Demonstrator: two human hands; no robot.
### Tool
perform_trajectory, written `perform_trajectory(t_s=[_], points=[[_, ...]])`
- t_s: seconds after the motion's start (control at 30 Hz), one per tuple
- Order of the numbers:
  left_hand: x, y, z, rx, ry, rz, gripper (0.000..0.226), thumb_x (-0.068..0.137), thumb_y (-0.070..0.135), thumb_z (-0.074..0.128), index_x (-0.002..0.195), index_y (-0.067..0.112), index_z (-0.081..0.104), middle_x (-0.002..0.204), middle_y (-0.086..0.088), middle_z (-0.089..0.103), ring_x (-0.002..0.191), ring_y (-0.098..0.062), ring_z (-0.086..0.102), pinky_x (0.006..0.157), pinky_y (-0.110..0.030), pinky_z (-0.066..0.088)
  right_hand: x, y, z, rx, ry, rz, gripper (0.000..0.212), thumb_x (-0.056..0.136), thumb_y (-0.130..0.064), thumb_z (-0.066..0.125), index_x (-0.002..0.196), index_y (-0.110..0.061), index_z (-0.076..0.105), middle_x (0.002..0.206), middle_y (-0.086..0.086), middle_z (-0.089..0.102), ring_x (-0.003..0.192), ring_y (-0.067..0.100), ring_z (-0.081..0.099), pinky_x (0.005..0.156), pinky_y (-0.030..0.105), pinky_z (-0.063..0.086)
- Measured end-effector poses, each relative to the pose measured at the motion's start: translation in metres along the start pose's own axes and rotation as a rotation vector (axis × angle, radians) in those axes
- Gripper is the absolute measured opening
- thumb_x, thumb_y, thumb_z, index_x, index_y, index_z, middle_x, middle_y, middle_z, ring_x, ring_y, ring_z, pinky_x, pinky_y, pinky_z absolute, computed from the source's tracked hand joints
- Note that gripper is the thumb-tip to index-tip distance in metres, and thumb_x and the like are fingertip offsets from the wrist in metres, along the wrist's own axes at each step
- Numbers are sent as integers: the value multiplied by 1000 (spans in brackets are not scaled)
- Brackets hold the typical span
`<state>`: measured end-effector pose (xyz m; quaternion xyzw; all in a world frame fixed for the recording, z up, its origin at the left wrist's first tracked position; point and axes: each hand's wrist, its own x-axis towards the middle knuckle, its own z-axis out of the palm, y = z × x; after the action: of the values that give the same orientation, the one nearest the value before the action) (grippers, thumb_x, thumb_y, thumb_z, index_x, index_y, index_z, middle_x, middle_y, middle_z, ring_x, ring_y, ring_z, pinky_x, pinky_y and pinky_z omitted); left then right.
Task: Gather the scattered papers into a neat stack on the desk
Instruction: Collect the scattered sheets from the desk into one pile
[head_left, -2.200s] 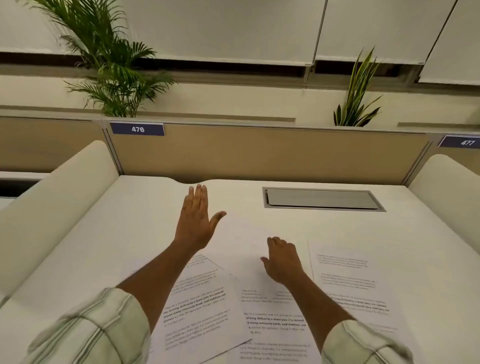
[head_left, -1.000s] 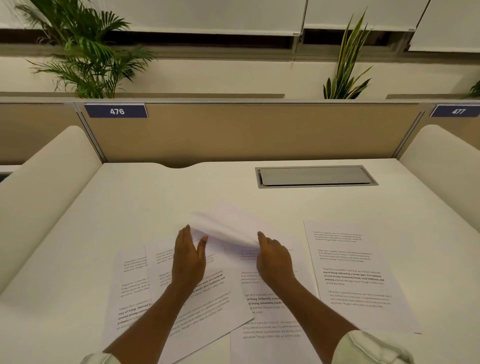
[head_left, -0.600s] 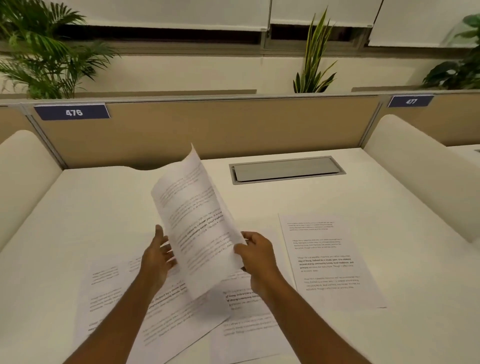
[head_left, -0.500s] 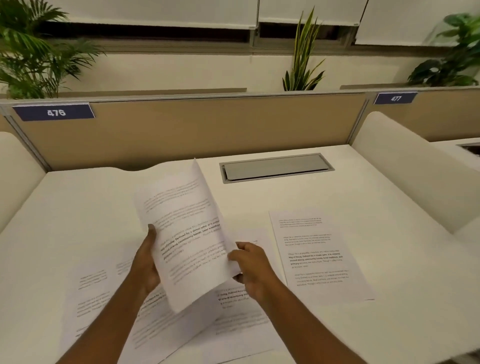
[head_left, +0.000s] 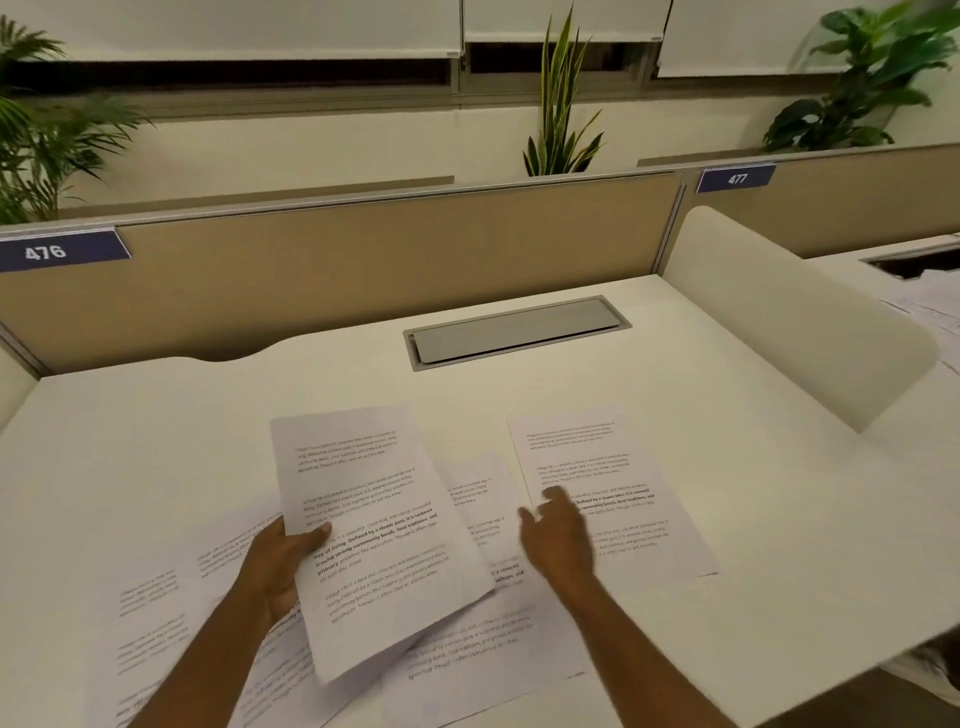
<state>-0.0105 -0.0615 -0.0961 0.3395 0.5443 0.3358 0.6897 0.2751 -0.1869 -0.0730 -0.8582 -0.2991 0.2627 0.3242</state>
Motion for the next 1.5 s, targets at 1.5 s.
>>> perform_trajectory(t_s=[1.5], points=[[-51,10,45,1,-164,102,45,71,1,77,115,4,67,110,-23,72,100,-43,68,87,-60,53,-2,17,-33,327,-256,-167,4,87,-14,68,91,-15,68,95,5,74,81,23,70,61,30,51]])
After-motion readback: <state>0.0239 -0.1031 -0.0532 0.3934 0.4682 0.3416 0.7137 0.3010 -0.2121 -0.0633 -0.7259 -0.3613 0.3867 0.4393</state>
